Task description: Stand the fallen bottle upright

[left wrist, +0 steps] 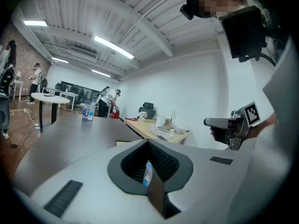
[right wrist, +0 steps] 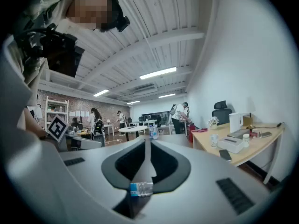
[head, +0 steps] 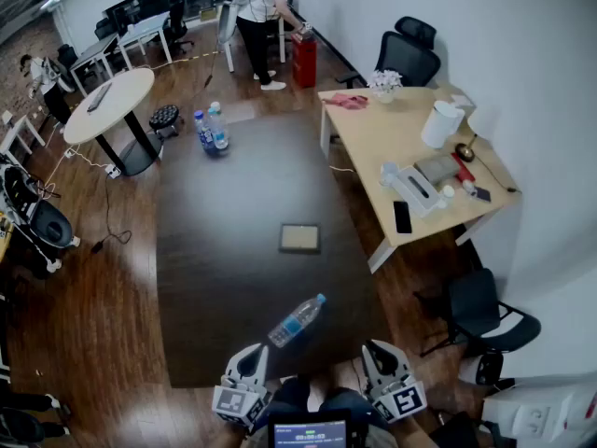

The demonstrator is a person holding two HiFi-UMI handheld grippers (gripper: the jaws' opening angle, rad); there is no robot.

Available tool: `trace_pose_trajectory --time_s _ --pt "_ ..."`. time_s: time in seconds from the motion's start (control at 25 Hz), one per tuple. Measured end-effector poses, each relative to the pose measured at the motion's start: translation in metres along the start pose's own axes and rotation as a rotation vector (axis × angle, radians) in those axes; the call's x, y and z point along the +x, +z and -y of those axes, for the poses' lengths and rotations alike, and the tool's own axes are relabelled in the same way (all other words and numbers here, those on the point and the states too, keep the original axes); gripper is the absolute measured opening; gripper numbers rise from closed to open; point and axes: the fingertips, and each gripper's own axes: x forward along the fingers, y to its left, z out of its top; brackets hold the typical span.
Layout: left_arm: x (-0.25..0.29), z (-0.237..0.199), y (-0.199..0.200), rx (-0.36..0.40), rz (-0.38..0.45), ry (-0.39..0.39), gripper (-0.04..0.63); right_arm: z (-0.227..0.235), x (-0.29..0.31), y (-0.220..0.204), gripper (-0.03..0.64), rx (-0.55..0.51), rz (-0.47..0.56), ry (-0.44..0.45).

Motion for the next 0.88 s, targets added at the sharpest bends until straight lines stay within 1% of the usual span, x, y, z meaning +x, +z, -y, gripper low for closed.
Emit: trace_pose_trajectory --time_s 0.12,0.2,0.28,0.36,0.52,0.56,0.6,0.64,0.72,0.76,0.84,0.88 --pt "0.008 -0.005 -0.005 0.006 -0.032 0.018 -0.003 0.006 0.009 0.005 0.063 -0.004 0.002 0.007" --pt "0.016 -0.009 -0.013 0.007 -0.038 0.033 -0.003 0.014 0.015 0.007 0.063 0.015 0.002 0.006" --pt "0.027 -0.014 -0.029 0.062 -0.06 0.042 -0.003 0.022 0.021 0.008 0.063 0.029 -0.001 0.008" --pt "0.038 -0.011 -0.043 0.124 -0.106 0.026 -0.003 0.028 0.026 0.009 0.063 0.032 -0.006 0.021" --pt "0.055 -0.003 -0.052 0.229 -0.165 -0.002 0.0 0.034 0.03 0.011 0.063 0.038 -0.014 0.04" --pt "0.061 -0.002 -0.054 0.244 -0.177 -0.01 0.015 0.035 0.03 0.011 0.063 0.038 -0.014 0.045" --pt "0.068 -0.001 -0.055 0.25 -0.192 -0.018 0.098 0.036 0.029 0.011 0.063 0.037 -0.014 0.049" --pt "0.074 0.001 -0.057 0.254 -0.21 -0.027 0.143 0.038 0.029 0.011 0.061 0.036 -0.015 0.052" --pt "0.087 0.005 -0.067 0.274 -0.266 -0.051 0.154 0.042 0.027 0.011 0.061 0.035 -0.019 0.054" --pt "0.094 0.006 -0.076 0.292 -0.303 -0.067 0.203 0.044 0.027 0.01 0.061 0.036 -0.022 0.053" --pt "0.105 0.008 -0.097 0.334 -0.382 -0.104 0.206 0.05 0.026 0.009 0.061 0.039 -0.021 0.051" --pt "0.111 0.009 -0.107 0.354 -0.422 -0.123 0.217 0.052 0.026 0.009 0.061 0.04 -0.021 0.047"
